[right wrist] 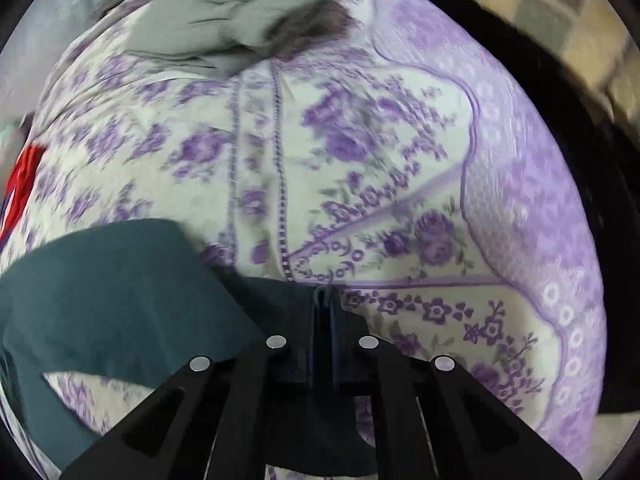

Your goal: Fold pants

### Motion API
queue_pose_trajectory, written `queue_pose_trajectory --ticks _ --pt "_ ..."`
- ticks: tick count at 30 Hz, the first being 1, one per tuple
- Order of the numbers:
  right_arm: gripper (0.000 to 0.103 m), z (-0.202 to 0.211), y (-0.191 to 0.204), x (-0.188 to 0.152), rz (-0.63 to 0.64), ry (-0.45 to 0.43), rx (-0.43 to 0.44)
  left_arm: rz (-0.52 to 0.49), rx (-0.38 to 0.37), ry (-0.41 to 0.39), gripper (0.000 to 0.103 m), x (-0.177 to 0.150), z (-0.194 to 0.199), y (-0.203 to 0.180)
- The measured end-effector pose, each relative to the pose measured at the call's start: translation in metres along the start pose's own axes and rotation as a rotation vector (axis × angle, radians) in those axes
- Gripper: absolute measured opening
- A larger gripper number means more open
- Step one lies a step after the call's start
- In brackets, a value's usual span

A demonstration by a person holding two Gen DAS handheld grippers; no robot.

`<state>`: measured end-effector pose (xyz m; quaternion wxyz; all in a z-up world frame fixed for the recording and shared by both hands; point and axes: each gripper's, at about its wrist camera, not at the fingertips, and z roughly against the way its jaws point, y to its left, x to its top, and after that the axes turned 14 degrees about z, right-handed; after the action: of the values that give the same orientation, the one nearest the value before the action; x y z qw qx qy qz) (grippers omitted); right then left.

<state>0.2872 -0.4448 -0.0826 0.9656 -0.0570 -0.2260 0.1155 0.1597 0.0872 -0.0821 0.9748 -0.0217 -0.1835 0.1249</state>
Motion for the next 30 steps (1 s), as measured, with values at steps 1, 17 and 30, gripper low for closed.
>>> queue_pose_trajectory --ticks 1,17,30 --pt "0.006 0.009 -0.004 0.003 0.000 -0.029 -0.031 0.006 0.004 0.007 0.036 -0.004 -0.002 -0.002" --pt "0.067 0.003 -0.018 -0.002 0.013 -0.005 -0.159 0.095 0.052 -0.039 0.039 -0.008 0.017 0.025" --pt "0.077 0.034 0.034 -0.031 -0.014 -0.073 -0.315 0.189 0.116 0.012 0.052 -0.032 0.010 0.068"
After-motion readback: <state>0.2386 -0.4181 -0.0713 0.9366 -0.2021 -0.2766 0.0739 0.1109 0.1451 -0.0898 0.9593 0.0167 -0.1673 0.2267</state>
